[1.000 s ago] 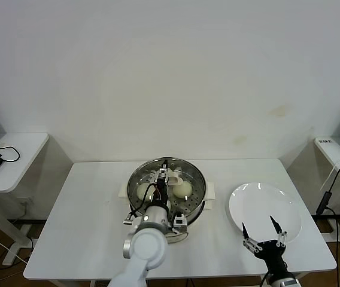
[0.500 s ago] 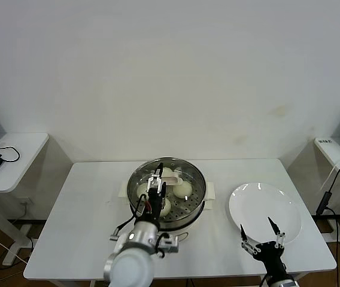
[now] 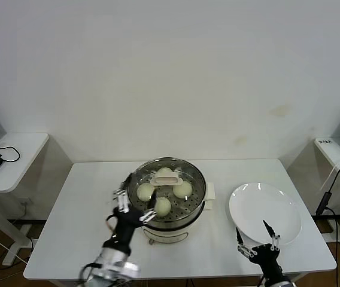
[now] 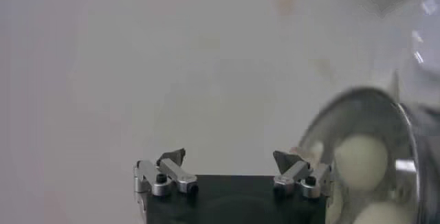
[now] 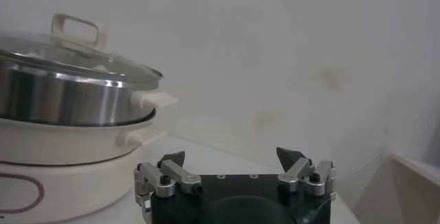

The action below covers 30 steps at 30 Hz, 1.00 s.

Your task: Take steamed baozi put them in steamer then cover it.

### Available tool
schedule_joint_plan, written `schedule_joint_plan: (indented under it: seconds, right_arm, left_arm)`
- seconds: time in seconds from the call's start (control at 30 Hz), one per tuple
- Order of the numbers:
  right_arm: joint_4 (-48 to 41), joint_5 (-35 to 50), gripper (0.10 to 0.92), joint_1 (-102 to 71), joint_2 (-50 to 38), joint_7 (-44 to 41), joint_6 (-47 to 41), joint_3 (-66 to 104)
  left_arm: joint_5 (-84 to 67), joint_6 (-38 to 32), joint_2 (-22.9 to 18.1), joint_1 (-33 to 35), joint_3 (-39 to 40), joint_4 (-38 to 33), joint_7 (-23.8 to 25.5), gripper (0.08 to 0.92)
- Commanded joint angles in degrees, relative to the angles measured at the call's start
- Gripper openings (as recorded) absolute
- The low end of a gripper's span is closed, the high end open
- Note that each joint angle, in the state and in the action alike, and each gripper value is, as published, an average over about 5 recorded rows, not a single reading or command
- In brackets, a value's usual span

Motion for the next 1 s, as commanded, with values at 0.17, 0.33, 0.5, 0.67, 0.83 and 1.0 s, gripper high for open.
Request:
schedule_joint_plan:
  seconds: [0.17,0.33,0.5,0.67,0.83,1.0]
  right_arm:
    - [3.4,8.4,0.823,-7.9,-4.9,1.3,-0.3,-2.7]
    - [5.5,10.3,0.823,-10.1,-6.7,2.5,-1.9,-2.9]
    - [6.4,9.1,0.823,-11.6,-6.9,3.1,-4.2,-3.7]
    - [6.2,10.8,0.823,-12.1,-7.9,3.5,-6.8,-4.3]
    - [6.3,12.9,0.823,-11.8,-8.8,4.9,-9.3,-5.8]
    - [6.4,13.5,0.823,-11.5,-8.9,5.3,-10.6,-5.7]
  left_arm:
    - [-46.6,-11.6,1.5,20.0,-15.1,1.8,-11.7,0.823]
    - [-46.0,-13.5,1.0,22.9,-15.8,4.0,-10.9,0.823]
    - [-45.0,-15.5,0.2,25.6,-15.5,5.6,-10.5,0.823]
    - [-43.9,-14.6,-0.5,27.2,-15.0,4.9,-10.2,0.823]
    - [-43.5,-10.8,-1.2,27.2,-14.7,4.4,-9.6,0.823]
    - [-44.2,-9.9,-1.4,27.7,-14.7,4.4,-9.3,0.823]
